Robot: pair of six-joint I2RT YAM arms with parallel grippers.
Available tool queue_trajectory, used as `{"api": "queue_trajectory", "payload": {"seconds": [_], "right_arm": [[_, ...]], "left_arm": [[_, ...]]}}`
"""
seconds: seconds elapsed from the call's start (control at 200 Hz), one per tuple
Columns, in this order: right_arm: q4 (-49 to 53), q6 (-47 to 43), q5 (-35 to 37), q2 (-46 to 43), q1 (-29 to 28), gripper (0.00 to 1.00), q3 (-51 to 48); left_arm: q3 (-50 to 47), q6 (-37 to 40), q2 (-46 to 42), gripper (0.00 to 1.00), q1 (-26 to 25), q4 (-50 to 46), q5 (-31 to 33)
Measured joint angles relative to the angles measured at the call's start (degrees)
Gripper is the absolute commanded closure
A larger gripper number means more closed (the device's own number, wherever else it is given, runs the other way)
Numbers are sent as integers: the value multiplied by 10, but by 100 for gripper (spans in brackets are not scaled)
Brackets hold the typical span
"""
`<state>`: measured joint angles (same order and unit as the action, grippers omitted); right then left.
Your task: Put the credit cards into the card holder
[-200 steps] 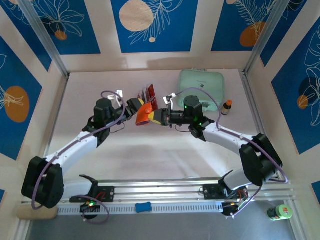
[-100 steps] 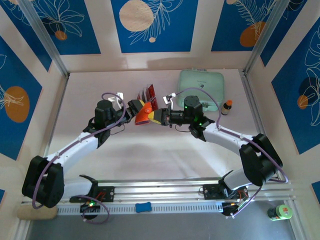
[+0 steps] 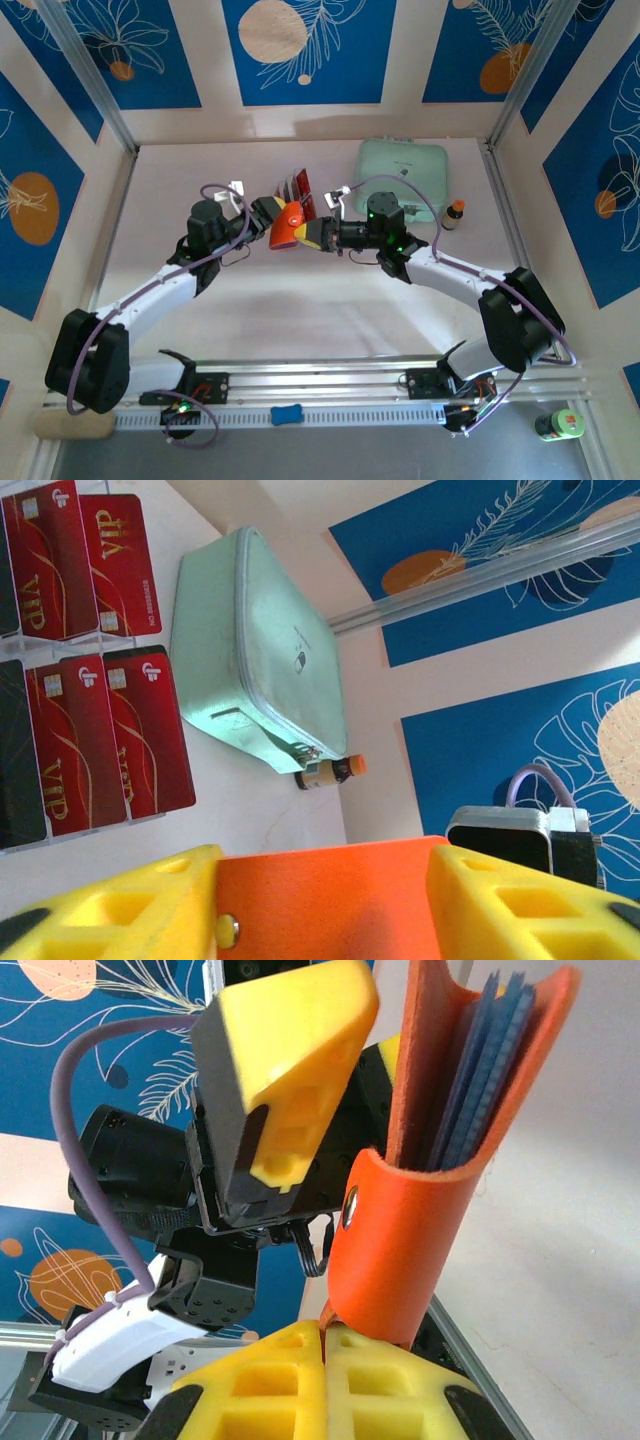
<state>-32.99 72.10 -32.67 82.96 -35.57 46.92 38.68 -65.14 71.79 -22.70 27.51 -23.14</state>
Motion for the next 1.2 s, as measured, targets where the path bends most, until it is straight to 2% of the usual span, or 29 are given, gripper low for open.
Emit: {"api": "queue_trajectory", "payload": {"seconds": [0.05,0.24,0.375,0.665,0.75,1.05,1.2], "right_arm": [[0,0,0,0,0,100,0],[-5,5,1,0,0,100,0],[-8,10,0,0,0,100,0],[-19,21,0,2,1,100,0],[-27,25,0,7,0,100,0],[-47,35,-2,23,1,100,0],[-55,39,-2,23,1,100,-1]], "left_arm": [[-1,-1,0,50,1,5,0],[-12,-6,0,33,1,26,-4],[-21,-3,0,26,1,33,-5],[-38,-5,0,22,1,42,-5],[-38,-9,0,25,1,59,-5],[-39,-35,8,48,1,115,-7],[-45,-38,8,57,1,131,-7]]}}
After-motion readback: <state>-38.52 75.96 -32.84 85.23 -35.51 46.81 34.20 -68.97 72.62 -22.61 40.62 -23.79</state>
